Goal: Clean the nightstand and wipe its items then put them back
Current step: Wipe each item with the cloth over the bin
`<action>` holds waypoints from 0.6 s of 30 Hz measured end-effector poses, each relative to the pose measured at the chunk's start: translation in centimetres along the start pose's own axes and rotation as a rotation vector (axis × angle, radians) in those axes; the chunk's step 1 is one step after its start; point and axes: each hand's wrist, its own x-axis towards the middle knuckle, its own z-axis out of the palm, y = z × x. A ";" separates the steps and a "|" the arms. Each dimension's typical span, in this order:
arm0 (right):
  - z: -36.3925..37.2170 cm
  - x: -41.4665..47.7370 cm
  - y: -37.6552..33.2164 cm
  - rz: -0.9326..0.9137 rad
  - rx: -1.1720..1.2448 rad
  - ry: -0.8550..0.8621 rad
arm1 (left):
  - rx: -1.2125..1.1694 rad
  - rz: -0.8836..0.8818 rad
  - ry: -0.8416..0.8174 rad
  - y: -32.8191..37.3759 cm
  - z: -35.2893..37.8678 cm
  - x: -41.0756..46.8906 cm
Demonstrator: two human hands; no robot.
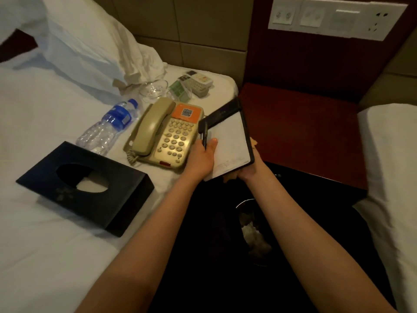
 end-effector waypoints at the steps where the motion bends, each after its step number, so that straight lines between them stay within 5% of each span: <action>1: 1.0 -0.1 0.2 0.020 -0.016 -0.043 | -0.004 -0.009 0.055 0.1 -0.9 0.1; 9: 8.8 -0.5 1.4 -0.031 -0.043 -0.231 | -0.037 0.019 0.456 -1.2 -10.1 -0.8; 14: 13.5 -0.2 5.9 -0.130 -0.480 -0.098 | -0.002 -0.148 0.661 -5.3 -15.7 -3.6; 18: 16.8 -1.6 9.2 -0.222 -0.752 -0.188 | -0.014 -0.277 0.803 -9.1 -19.2 -6.6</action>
